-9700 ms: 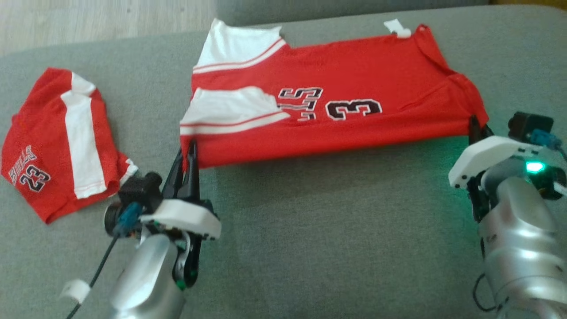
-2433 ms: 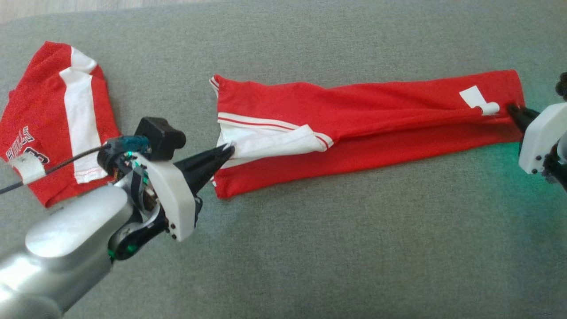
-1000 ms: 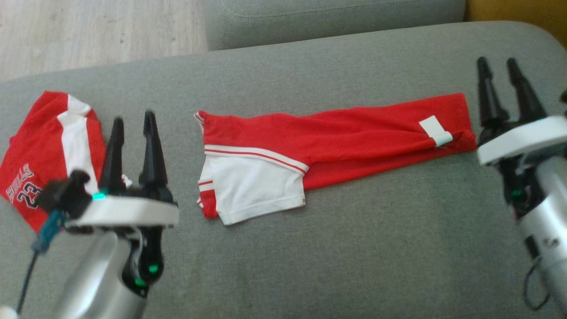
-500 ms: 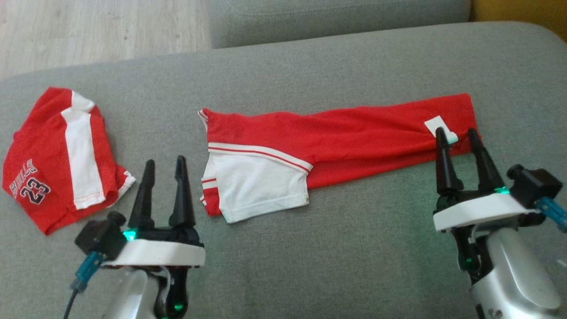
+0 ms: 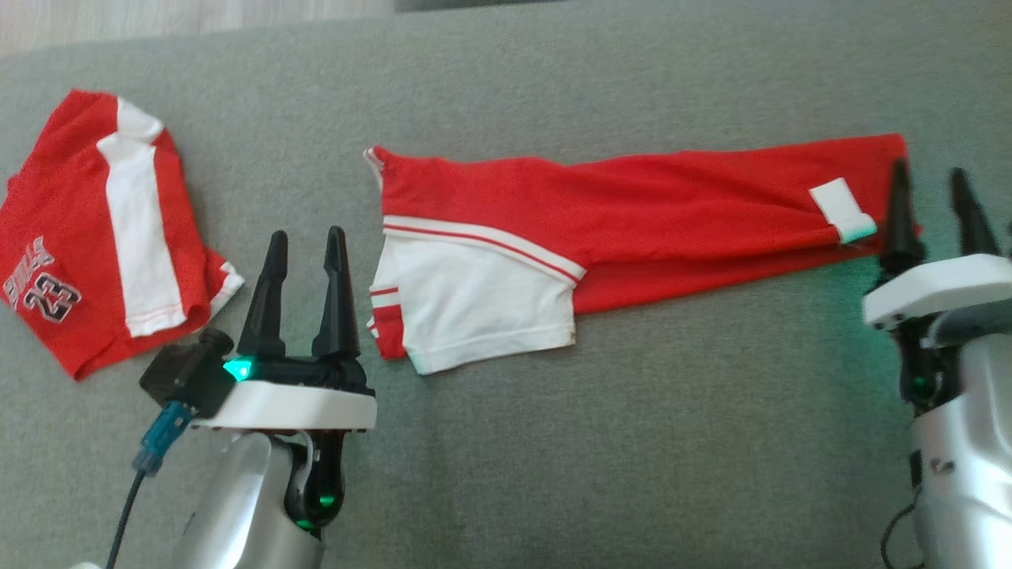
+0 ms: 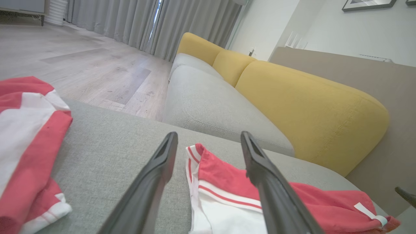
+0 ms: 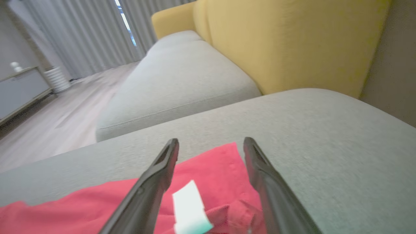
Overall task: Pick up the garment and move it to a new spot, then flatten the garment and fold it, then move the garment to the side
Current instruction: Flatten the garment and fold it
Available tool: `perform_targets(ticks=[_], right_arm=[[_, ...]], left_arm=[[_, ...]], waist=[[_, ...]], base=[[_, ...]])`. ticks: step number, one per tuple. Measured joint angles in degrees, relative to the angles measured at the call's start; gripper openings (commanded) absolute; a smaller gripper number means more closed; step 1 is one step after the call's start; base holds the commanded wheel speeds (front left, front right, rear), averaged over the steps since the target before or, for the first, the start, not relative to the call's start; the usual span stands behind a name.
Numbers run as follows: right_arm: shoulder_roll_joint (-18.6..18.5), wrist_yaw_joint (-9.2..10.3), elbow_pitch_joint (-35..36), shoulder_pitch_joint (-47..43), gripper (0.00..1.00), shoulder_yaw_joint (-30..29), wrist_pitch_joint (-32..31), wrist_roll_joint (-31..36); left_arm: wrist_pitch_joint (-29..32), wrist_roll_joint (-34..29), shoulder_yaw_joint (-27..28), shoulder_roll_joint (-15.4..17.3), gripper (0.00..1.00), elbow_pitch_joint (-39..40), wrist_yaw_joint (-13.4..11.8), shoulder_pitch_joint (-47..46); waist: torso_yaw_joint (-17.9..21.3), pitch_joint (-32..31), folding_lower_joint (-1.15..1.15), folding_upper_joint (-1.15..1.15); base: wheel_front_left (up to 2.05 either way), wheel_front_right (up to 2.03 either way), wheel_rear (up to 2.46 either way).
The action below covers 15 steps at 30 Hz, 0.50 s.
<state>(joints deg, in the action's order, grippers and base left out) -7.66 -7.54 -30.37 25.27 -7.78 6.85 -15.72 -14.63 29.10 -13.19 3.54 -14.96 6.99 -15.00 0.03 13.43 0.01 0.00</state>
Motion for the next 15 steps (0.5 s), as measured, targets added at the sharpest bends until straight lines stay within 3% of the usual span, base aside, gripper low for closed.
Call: perform_targets(ticks=[7,15], right_arm=[[2.5,0.0,-9.2,4.2,1.0,-13.7,-3.4,7.8],[4.2,0.0,-15.0,6.6,1.0,-20.7,-5.6,14.9]], left_arm=[[0.0,0.0,-0.8,-0.5,1.0,-0.9,0.1,-0.9],[0.0,0.0,-1.0,-0.6,1.0,-0.9,0.2,-1.4]], waist=[[-2.2,2.5,0.0,0.0],[-2.6,3.9,-0.01,0.0]], base=[[0.0,0.0,0.0],[0.0,0.0,0.0]])
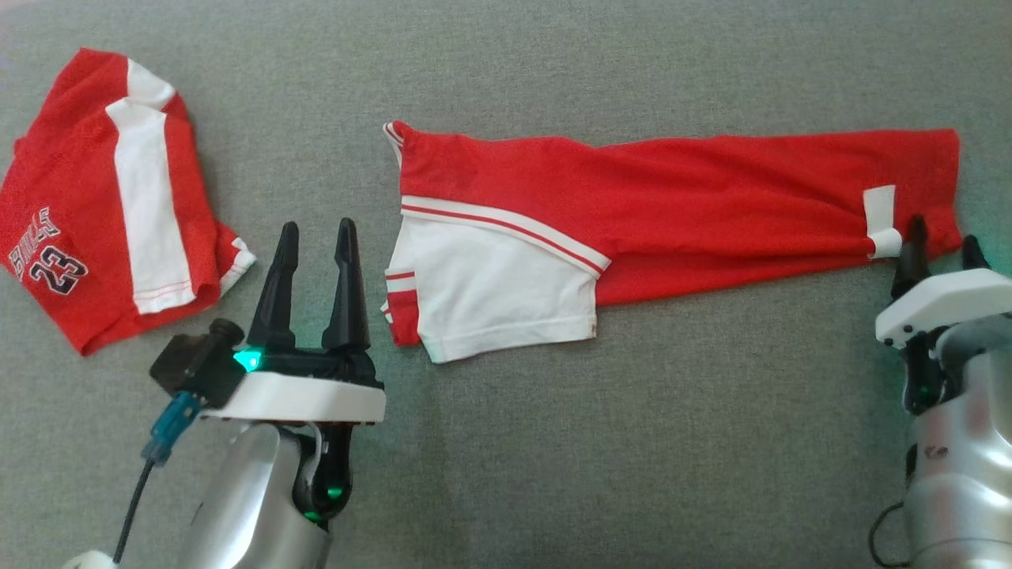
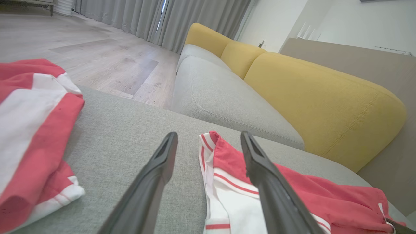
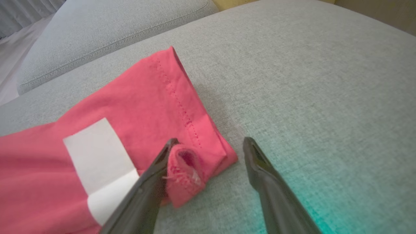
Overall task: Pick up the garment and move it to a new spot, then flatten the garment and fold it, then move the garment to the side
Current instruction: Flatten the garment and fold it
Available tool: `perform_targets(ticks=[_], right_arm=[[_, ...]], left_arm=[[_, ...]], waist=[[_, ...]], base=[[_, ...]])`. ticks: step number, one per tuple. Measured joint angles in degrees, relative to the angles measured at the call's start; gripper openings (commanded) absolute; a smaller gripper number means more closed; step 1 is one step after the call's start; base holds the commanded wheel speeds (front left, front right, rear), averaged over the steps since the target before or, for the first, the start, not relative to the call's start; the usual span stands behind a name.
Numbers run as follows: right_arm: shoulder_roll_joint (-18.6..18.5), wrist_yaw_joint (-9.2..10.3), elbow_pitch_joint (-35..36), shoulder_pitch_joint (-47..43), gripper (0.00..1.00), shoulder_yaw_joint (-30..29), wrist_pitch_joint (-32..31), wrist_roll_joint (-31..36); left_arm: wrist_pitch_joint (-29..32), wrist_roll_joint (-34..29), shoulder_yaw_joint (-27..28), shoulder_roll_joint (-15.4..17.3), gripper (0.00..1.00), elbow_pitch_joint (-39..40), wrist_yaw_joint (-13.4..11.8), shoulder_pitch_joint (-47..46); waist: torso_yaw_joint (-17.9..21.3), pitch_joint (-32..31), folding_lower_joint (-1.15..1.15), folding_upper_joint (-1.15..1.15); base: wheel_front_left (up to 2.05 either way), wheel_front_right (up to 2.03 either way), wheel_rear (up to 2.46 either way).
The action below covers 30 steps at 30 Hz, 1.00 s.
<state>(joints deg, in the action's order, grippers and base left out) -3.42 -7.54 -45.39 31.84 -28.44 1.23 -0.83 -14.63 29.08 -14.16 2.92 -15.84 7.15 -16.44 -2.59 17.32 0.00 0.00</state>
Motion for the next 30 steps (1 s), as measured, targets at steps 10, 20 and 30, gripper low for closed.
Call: perform_targets(ticks=[10,20,30], right_arm=[[0.1,0.0,-4.7,4.0,0.0,1.0,1.1,-0.3],[-2.8,0.0,-1.5,3.5,0.0,-5.2,2.1,1.2],[-5.4,0.0,0.7,0.7,0.0,-9.9,2.6,3.4]], left_arm=[[0.0,0.0,-0.4,-0.1,1.0,0.0,0.0,-1.2],[0.0,0.1,-0.3,-0.1,1.0,0.0,0.0,-1.1],[0.0,-0.3,-0.5,0.0,1.0,0.5,0.0,-0.3]], waist=[[1.0,0.6,0.0,0.0],[2.1,-2.0,0.0,0.0],[2.1,-5.6,-0.01,0.0]], base=[[0.0,0.0,0.0],[0.0,0.0,0.0],[0.0,0.0,0.0]])
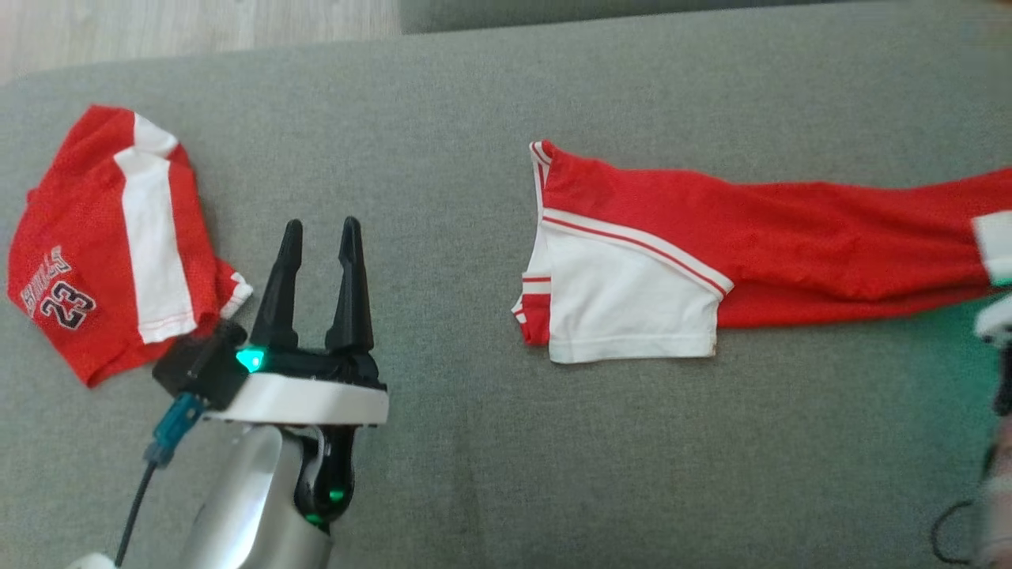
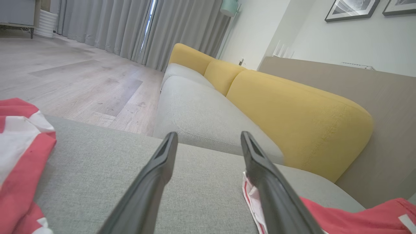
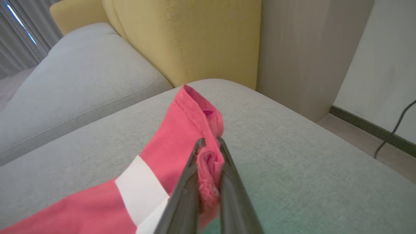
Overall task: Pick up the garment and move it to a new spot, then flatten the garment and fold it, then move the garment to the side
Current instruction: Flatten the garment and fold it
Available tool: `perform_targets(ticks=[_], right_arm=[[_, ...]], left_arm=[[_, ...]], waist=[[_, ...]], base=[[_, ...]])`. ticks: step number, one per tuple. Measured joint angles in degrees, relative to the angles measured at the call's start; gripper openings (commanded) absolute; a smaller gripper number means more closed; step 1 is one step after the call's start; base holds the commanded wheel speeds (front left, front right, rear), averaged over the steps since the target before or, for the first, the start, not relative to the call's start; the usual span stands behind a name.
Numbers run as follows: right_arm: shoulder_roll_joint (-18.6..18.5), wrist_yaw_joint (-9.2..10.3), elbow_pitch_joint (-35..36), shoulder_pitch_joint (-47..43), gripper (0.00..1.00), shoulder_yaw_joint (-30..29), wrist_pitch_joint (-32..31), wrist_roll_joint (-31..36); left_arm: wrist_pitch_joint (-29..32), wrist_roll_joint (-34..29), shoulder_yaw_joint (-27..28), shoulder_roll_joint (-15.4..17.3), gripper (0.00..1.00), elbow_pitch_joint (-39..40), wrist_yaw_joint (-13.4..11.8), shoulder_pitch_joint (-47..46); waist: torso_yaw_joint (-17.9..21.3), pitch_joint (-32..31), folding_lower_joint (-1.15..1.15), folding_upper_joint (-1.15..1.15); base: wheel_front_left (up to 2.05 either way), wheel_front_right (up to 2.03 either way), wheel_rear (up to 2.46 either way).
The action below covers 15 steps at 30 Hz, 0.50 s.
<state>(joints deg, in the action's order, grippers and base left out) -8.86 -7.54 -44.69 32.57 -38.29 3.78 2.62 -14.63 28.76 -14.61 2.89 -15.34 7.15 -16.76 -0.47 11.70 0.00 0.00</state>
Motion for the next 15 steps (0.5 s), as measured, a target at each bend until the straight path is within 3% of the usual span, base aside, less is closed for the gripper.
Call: perform_targets(ticks=[9,15], right_arm=[[4.5,0.0,3.4,-0.6,0.0,12.9,1.3,-3.6],[5.2,0.0,6.2,-3.1,0.0,23.2,1.0,-8.2]], left_arm=[[0.0,0.0,0.3,0.0,1.0,0.4,0.0,4.5],[0.0,0.0,1.2,0.0,1.0,0.6,0.0,5.9]], waist=[[-0.2,-5.0,-0.01,0.0],[-1.8,-7.5,-0.01,0.0]], base=[[0.0,0.0,0.0],[0.0,0.0,0.0]])
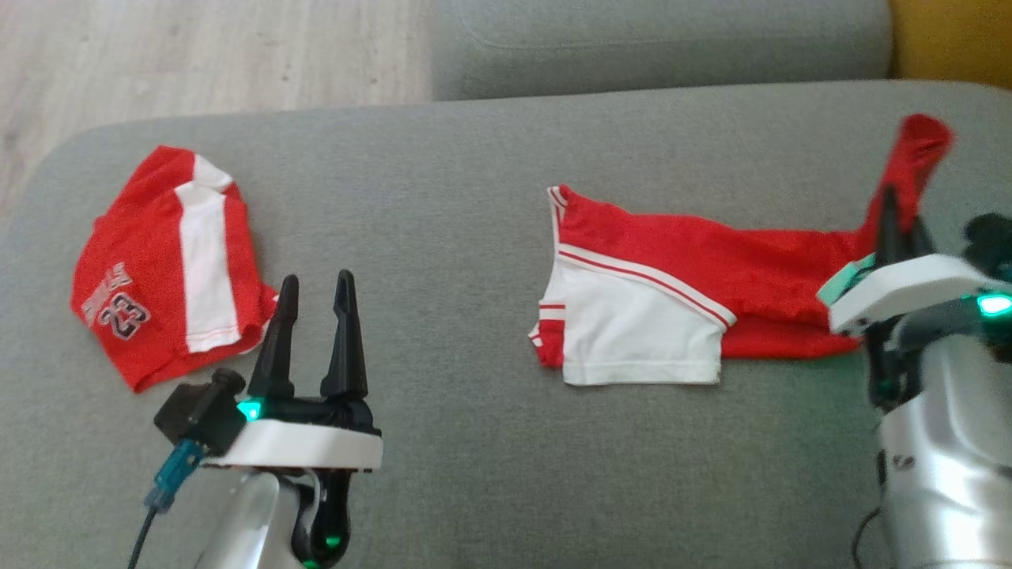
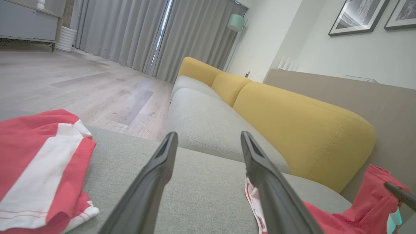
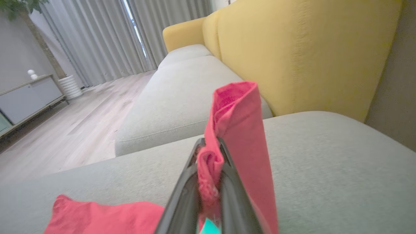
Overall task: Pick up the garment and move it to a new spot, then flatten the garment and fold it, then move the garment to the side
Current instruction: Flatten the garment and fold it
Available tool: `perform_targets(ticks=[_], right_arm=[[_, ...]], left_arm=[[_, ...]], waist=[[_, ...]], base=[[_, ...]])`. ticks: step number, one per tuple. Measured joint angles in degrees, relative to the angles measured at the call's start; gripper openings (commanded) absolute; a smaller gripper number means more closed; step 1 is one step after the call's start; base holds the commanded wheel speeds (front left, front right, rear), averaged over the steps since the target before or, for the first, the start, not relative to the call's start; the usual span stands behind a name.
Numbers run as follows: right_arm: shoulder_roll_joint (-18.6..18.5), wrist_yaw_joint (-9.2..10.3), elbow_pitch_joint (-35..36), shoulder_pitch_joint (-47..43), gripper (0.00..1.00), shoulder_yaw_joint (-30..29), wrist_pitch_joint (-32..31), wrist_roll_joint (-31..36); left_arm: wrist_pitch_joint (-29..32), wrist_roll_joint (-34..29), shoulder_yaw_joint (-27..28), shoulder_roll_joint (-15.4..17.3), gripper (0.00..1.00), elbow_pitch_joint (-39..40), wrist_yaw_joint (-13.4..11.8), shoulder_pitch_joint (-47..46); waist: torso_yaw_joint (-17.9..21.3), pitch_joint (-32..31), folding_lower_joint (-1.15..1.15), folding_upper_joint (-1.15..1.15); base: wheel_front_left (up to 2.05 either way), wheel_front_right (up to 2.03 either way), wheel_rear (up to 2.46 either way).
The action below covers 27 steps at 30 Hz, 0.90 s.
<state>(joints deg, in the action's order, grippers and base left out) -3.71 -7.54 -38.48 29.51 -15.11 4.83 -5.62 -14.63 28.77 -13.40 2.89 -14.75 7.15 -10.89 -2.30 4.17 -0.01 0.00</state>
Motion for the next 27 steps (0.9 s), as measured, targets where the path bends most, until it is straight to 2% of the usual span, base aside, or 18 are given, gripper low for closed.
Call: perform_targets(ticks=[7,11,27], right_arm=[[0.3,0.0,2.6,-4.0,0.0,13.0,-0.8,-8.8],[0.3,0.0,2.7,-5.8,0.0,18.4,-1.1,-11.9],[0.3,0.0,-4.1,-5.0,0.0,32.5,0.6,-18.6]], left_arm=[[0.0,0.0,-0.2,0.0,1.0,-0.2,0.0,1.6],[0.0,0.0,-0.2,0.0,1.0,-0.6,0.0,2.0],[0.0,0.0,-1.1,0.1,1.0,-1.7,-0.1,1.9]], waist=[[-3.2,-1.9,0.0,0.0],[-5.2,-2.5,0.0,0.0],[-10.0,-0.7,0.01,0.0]], base=[[0.0,0.0,0.0],[0.0,0.0,0.0],[0.0,0.0,0.0]])
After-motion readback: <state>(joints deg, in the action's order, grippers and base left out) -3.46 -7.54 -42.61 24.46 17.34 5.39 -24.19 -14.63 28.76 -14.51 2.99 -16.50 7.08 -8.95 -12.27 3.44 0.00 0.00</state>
